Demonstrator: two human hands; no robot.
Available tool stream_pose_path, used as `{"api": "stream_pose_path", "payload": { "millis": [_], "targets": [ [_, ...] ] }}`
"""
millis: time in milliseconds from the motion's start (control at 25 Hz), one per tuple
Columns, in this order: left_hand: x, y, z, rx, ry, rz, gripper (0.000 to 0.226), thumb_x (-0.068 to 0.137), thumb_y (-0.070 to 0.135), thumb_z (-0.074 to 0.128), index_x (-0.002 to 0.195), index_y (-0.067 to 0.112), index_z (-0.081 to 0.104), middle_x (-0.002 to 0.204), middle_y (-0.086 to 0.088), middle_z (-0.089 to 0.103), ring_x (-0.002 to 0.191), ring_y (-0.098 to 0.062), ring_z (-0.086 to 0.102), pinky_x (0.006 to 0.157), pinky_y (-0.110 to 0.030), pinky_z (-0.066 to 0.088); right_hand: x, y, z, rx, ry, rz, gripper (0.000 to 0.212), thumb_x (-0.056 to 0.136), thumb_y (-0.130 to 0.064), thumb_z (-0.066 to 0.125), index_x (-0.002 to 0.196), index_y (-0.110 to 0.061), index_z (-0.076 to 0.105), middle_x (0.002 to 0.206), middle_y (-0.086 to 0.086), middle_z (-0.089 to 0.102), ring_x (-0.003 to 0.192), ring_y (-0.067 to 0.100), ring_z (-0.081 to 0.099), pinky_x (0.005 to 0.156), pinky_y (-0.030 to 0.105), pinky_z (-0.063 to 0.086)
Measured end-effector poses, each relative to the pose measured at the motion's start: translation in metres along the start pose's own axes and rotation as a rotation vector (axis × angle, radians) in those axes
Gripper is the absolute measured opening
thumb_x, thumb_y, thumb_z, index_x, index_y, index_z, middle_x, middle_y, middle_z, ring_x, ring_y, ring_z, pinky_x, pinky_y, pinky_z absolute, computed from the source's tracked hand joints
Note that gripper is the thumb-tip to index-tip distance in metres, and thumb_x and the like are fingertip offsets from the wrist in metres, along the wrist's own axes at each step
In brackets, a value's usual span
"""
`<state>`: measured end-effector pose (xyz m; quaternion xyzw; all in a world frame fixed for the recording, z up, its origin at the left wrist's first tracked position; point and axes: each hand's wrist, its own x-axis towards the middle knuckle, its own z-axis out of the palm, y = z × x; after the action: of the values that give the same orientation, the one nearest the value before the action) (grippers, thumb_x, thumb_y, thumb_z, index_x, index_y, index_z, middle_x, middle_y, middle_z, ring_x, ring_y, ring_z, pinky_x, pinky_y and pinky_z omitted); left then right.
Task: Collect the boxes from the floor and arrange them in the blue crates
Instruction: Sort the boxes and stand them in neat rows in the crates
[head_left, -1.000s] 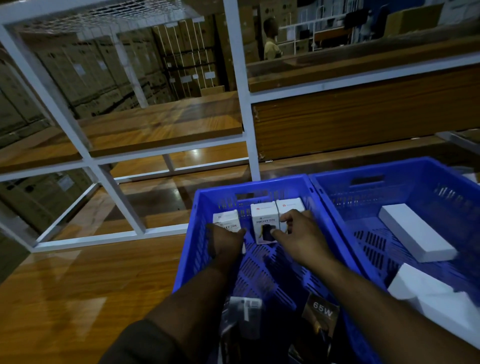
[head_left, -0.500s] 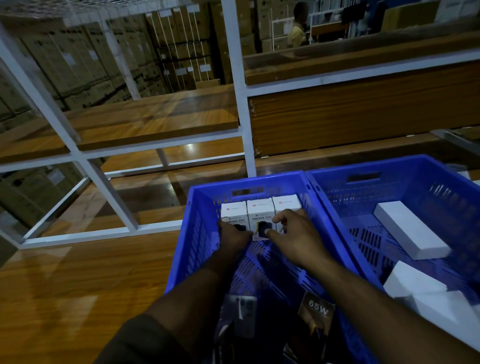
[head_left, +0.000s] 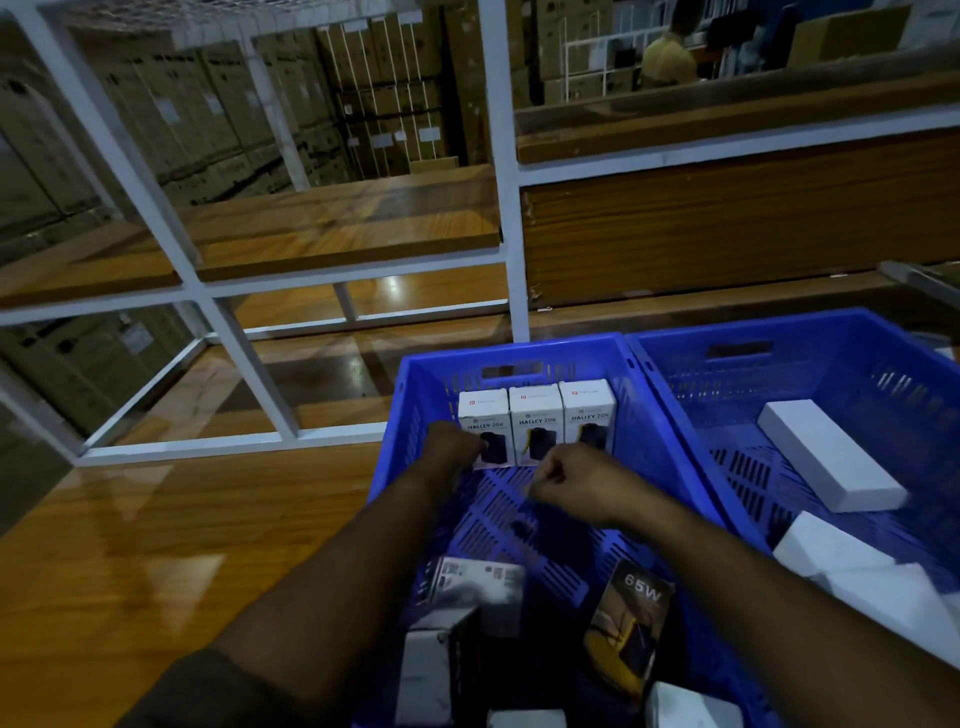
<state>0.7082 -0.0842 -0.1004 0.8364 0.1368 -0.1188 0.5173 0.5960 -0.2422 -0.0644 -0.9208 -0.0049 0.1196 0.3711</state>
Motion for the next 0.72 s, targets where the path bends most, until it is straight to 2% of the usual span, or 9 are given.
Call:
{"api": "stream_pose_path", "payload": {
  "millis": [80, 160, 240, 280, 360, 440, 520, 600, 720],
  "targets": [
    [-0.001, -0.005, -0.011, -0.099, 0.045, 0.008, 0.009, 0.088, -0.004, 0.068, 0.092, -0.008, 0.061, 0.091, -0.027, 0.06, 0.082, -0.026, 0.058, 0.07, -0.038, 0.046, -0.012, -0.013, 0.01, -0.093, -0.177, -0.097, 0.025, 0.092, -0.033, 0.067, 0.095, -0.008, 0.071, 0.095, 0.005, 0.071, 0.084, 0.02, 0.066, 0.076, 0.036, 0.051],
    [-0.01, -0.007, -0.02, -0.129, 0.059, 0.025, 0.011, 0.09, -0.002, 0.065, 0.089, -0.007, 0.056, 0.092, -0.026, 0.059, 0.082, -0.031, 0.061, 0.073, -0.045, 0.051, -0.027, -0.029, 0.027, -0.168, -0.319, -0.248, 0.029, 0.092, -0.035, 0.066, 0.11, -0.012, 0.068, 0.105, 0.004, 0.071, 0.093, 0.02, 0.066, 0.083, 0.036, 0.052],
    [-0.023, -0.009, -0.024, -0.14, 0.004, 0.025, 0.016, 0.093, -0.001, 0.063, 0.102, 0.003, 0.05, 0.101, -0.029, 0.062, 0.075, -0.034, 0.064, 0.072, -0.046, 0.053, -0.039, -0.043, 0.044, -0.197, -0.451, -0.36, 0.029, 0.097, -0.028, 0.06, 0.121, -0.012, 0.063, 0.115, 0.004, 0.067, 0.096, 0.014, 0.061, 0.09, 0.033, 0.049],
    [-0.03, -0.009, -0.025, -0.156, -0.029, 0.014, 0.027, 0.095, 0.0, 0.063, 0.116, 0.009, 0.049, 0.103, -0.029, 0.064, 0.067, -0.03, 0.062, 0.068, -0.043, 0.053, -0.043, -0.049, 0.049, -0.184, -0.491, -0.389, 0.028, 0.1, -0.023, 0.055, 0.123, -0.009, 0.062, 0.12, 0.007, 0.066, 0.099, 0.014, 0.06, 0.094, 0.034, 0.048],
    [-0.038, -0.01, -0.029, -0.183, -0.073, 0.01, 0.04, 0.096, 0.003, 0.063, 0.133, 0.003, 0.049, 0.092, -0.025, 0.065, 0.058, -0.026, 0.057, 0.057, -0.036, 0.051, -0.05, -0.056, 0.055, -0.088, -0.519, -0.375, 0.03, 0.102, -0.025, 0.051, 0.127, -0.01, 0.06, 0.125, 0.009, 0.063, 0.108, 0.016, 0.059, 0.101, 0.037, 0.046],
    [-0.038, -0.012, -0.031, -0.19, -0.091, 0.017, 0.037, 0.097, 0.003, 0.061, 0.131, -0.002, 0.049, 0.087, -0.022, 0.063, 0.057, -0.024, 0.056, 0.052, -0.033, 0.051, -0.054, -0.059, 0.06, -0.012, -0.53, -0.381, 0.037, 0.101, -0.037, 0.052, 0.127, -0.013, 0.059, 0.126, 0.008, 0.062, 0.114, 0.019, 0.059, 0.104, 0.042, 0.046],
    [-0.037, -0.013, -0.03, -0.145, -0.093, 0.046, 0.03, 0.098, 0.005, 0.06, 0.126, -0.001, 0.053, 0.085, -0.022, 0.063, 0.059, -0.026, 0.058, 0.057, -0.036, 0.054, -0.055, -0.059, 0.067, -0.053, -0.508, -0.455, 0.045, 0.097, -0.049, 0.053, 0.127, -0.016, 0.058, 0.124, 0.009, 0.061, 0.115, 0.023, 0.059, 0.102, 0.047, 0.046],
    [-0.035, -0.014, -0.029, -0.063, -0.072, 0.105, 0.024, 0.097, 0.011, 0.062, 0.119, 0.003, 0.059, 0.089, -0.024, 0.067, 0.067, -0.031, 0.063, 0.067, -0.043, 0.057, -0.056, -0.058, 0.073, -0.089, -0.444, -0.485, 0.049, 0.093, -0.056, 0.056, 0.13, -0.024, 0.056, 0.124, 0.008, 0.057, 0.114, 0.022, 0.057, 0.101, 0.046, 0.047],
    [-0.035, -0.011, -0.029, 0.04, -0.075, 0.165, 0.022, 0.097, 0.016, 0.062, 0.117, 0.007, 0.06, 0.084, -0.017, 0.068, 0.076, -0.034, 0.067, 0.076, -0.05, 0.059, -0.057, -0.057, 0.083, -0.081, -0.397, -0.55, 0.046, 0.092, -0.052, 0.061, 0.129, -0.025, 0.059, 0.125, 0.006, 0.062, 0.114, 0.019, 0.059, 0.1, 0.04, 0.048]
  ]
}}
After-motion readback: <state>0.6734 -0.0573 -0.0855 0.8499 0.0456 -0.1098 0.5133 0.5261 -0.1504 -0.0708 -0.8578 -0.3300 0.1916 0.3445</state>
